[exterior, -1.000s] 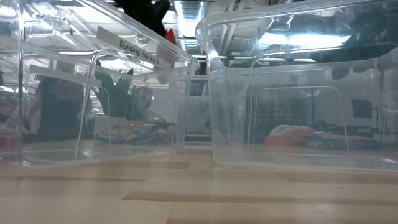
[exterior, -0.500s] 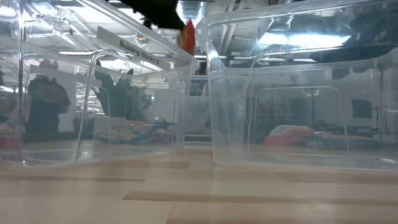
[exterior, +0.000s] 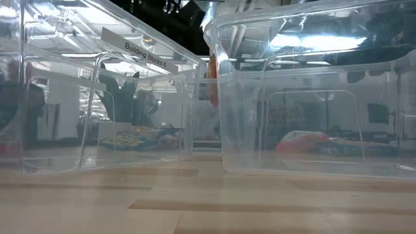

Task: Sort Maruchan noodles
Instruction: Put the orange noodle pack into the top transparent bin

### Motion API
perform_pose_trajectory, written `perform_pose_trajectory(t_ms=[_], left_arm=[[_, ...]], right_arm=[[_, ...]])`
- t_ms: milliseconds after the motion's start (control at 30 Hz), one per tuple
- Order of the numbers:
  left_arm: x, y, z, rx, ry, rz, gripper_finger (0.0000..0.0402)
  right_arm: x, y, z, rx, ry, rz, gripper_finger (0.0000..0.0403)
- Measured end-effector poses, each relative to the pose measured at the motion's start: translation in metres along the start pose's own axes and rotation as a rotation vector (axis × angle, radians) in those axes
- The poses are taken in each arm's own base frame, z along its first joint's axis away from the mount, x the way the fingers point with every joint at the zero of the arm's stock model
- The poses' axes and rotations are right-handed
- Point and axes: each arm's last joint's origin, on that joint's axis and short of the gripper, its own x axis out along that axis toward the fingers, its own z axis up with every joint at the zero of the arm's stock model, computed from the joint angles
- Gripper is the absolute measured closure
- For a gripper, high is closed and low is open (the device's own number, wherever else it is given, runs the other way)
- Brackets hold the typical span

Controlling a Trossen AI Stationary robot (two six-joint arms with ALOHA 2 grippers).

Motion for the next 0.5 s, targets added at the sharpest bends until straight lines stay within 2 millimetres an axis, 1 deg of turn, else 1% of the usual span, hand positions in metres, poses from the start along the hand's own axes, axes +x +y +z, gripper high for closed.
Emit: perform_pose_trajectory(t_ms=[133,267,333,400,500], left_arm=[[0.000,0.000,0.001,-0.009,-0.006,-0.013,0.0363],[0.000,-0.002,0.000,-0.010,-0.002,-0.057,0.0311],[-0.004,-0.001,0.002,-0.021,0.004,-0.092,0.0283],[-0.014,-0.001,0.012,-0.035,-0.028,-0.123,0.0259],[-0.041,0.003,0.032,-0.050,-0.077,-0.159,0.0235]], right_arm=[[0.000,0.000,0.000,0.000,0.000,0.000,0.0368],[0.000,0.000,0.000,0.000,-0.001,0.000,0.0368],[0.000,0.000,0.000,0.000,0.000,0.000,0.0368],[0.000,0.000,0.000,0.000,-0.001,0.000,0.0368],[0.000,0.000,0.000,0.000,0.000,0.000,0.0368]])
